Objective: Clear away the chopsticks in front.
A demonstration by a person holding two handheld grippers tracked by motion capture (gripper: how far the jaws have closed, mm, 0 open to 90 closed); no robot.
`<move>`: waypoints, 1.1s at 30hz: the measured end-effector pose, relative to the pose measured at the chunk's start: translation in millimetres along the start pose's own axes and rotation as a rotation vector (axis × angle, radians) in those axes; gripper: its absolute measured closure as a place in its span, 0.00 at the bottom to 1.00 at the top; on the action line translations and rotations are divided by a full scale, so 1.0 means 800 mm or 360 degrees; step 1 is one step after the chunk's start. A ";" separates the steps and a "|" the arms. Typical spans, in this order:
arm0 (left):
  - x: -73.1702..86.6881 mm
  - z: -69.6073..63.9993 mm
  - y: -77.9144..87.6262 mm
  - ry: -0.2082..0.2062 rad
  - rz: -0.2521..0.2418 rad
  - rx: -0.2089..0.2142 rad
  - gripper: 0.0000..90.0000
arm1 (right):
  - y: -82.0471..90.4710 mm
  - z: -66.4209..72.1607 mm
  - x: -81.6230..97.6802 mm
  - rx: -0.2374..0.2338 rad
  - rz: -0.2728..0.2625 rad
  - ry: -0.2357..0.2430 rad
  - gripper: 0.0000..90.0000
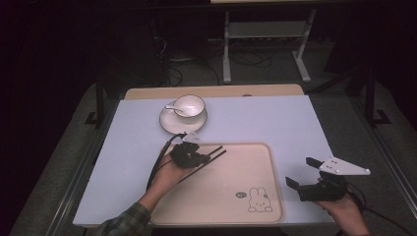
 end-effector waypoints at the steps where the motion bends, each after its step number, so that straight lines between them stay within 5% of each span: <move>1: 0.000 0.000 0.000 0.0000 0.0000 0.0000 0.99 | 0.000 0.000 0.000 0.0000 0.0000 0.0000 0.00; 6: -0.016 -0.007 -0.040 -0.0038 0.0030 0.0049 0.99 | 0.003 -0.002 0.001 0.0010 -0.0006 -0.0005 0.00; 14: -0.022 -0.005 -0.075 -0.0061 0.0073 0.0049 0.99 | 0.008 -0.004 0.002 0.0026 -0.0013 -0.0014 0.00; 22: -0.023 0.015 -0.073 -0.0027 0.0047 -0.0013 0.99 | 0.007 -0.004 0.002 0.0025 -0.0008 -0.0012 0.00; 33: -0.003 0.048 -0.040 0.0074 0.0048 -0.0114 0.99 | 0.008 -0.004 0.002 0.0031 -0.0013 -0.0011 0.00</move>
Point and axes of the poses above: each handheld gripper's, and its own axes: y roughly backward along the jaws, x roughly out of its underside, z roughly to its left, the point moved 4 cm from there along -y, roughly forward along the jaws, and after that the axes turned 7 degrees about -z, right-handed, at the moved point
